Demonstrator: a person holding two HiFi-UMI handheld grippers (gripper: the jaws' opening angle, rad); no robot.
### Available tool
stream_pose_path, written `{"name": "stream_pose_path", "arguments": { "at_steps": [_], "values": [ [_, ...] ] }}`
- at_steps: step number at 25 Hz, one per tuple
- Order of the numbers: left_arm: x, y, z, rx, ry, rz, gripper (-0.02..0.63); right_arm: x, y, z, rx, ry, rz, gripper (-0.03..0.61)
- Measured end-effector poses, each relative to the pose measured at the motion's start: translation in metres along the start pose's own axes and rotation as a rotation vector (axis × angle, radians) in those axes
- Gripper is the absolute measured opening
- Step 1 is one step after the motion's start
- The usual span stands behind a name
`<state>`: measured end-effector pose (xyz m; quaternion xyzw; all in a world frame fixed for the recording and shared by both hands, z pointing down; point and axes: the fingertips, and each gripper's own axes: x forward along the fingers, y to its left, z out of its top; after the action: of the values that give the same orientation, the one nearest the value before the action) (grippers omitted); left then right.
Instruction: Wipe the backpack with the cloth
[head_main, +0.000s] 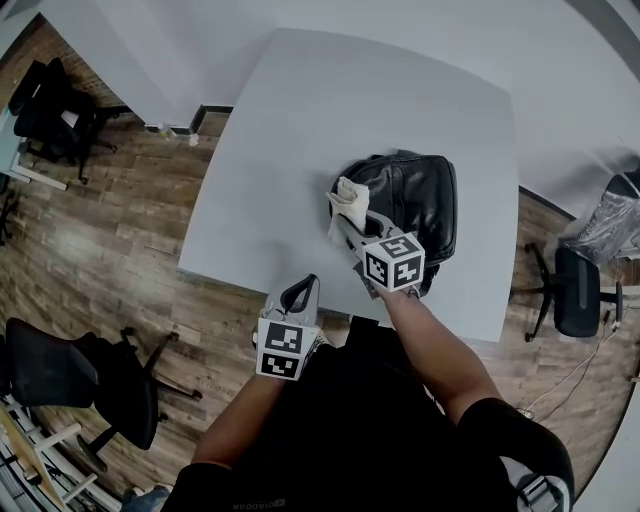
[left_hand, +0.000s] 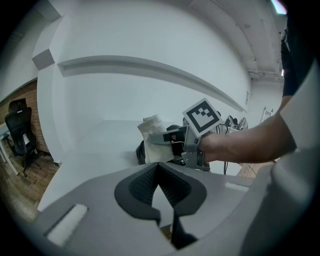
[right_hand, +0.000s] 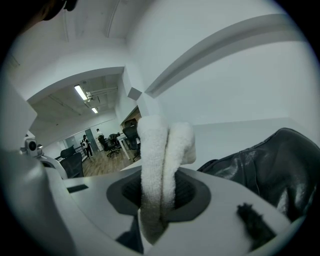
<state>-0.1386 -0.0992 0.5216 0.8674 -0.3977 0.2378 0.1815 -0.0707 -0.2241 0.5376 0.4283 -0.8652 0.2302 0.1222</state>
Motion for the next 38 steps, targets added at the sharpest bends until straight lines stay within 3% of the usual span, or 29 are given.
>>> {"name": "stream_pose_path", "arguments": {
  "at_steps": [15, 38],
  "values": [
    [-0.006, -0.002, -0.003, 0.026, 0.000, -0.020, 0.006, -0.021, -0.006, -0.020, -0.011, 0.025, -0.036, 0.094],
    [0.011, -0.050, -0.006, 0.091, 0.026, -0.140, 0.008, -0.102, -0.048, -0.038, -0.001, 0.003, -0.177, 0.094]
  ]
}}
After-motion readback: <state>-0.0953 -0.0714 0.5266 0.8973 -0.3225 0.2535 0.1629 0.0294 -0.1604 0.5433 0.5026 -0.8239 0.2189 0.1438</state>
